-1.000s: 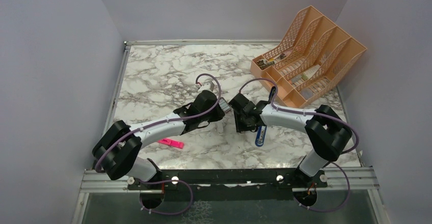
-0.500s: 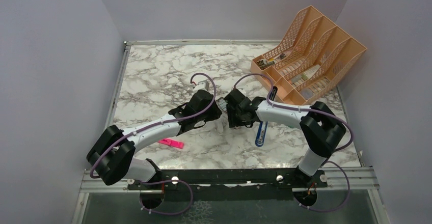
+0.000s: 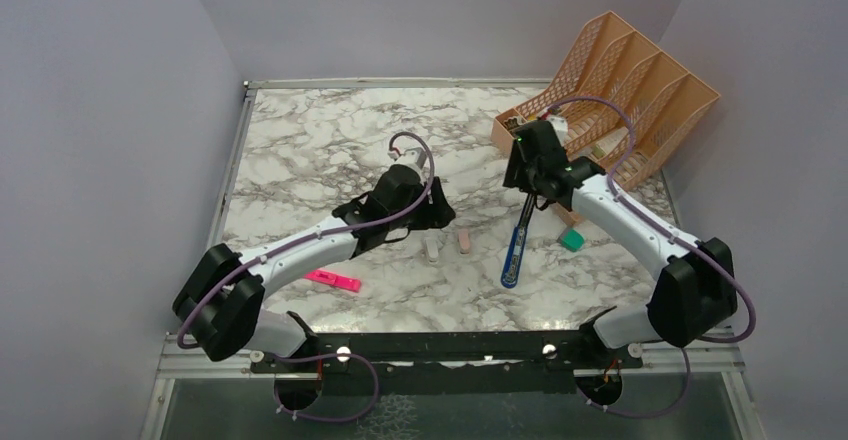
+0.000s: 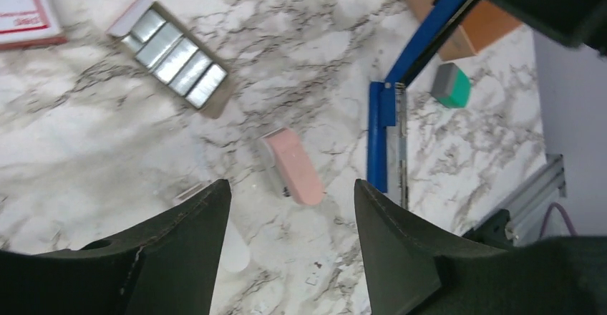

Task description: Load the staples into the stapler

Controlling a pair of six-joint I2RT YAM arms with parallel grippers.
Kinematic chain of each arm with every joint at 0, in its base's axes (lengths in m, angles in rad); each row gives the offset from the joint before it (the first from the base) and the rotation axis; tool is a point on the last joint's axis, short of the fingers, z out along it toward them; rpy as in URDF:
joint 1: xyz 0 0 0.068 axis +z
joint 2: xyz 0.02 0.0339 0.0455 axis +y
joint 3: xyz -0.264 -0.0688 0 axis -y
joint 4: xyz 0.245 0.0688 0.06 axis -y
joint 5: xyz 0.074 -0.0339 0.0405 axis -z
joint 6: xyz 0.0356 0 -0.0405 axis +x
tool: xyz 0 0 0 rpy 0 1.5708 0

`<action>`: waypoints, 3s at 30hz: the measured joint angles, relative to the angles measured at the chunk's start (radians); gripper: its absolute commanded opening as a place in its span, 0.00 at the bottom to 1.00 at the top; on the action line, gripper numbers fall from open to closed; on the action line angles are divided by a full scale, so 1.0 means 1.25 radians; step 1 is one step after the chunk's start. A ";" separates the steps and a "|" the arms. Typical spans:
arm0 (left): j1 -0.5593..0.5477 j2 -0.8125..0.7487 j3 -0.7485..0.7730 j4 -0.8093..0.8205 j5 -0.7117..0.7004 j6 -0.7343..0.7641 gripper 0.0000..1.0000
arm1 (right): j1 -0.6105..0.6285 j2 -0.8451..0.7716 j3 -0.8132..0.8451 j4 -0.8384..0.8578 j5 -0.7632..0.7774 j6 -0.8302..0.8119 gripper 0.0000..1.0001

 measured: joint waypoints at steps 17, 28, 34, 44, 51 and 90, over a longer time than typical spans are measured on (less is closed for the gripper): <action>-0.072 0.240 0.183 0.006 0.220 0.086 0.58 | -0.169 0.076 0.002 0.012 -0.035 -0.049 0.60; -0.117 0.360 0.234 0.003 0.247 0.064 0.42 | -0.169 0.097 0.023 0.039 -0.042 -0.070 0.34; -0.130 0.400 0.240 0.003 0.247 0.045 0.35 | -0.169 0.104 0.033 0.049 -0.041 -0.084 0.32; -0.152 0.466 0.278 0.002 0.247 0.024 0.31 | -0.169 0.117 0.046 0.092 -0.041 -0.099 0.32; -0.158 0.490 0.302 0.010 0.248 0.013 0.24 | -0.169 0.117 0.046 0.103 -0.043 -0.104 0.32; -0.161 0.519 0.326 0.026 0.259 -0.044 0.11 | -0.144 -0.079 -0.080 0.084 -0.134 -0.094 0.31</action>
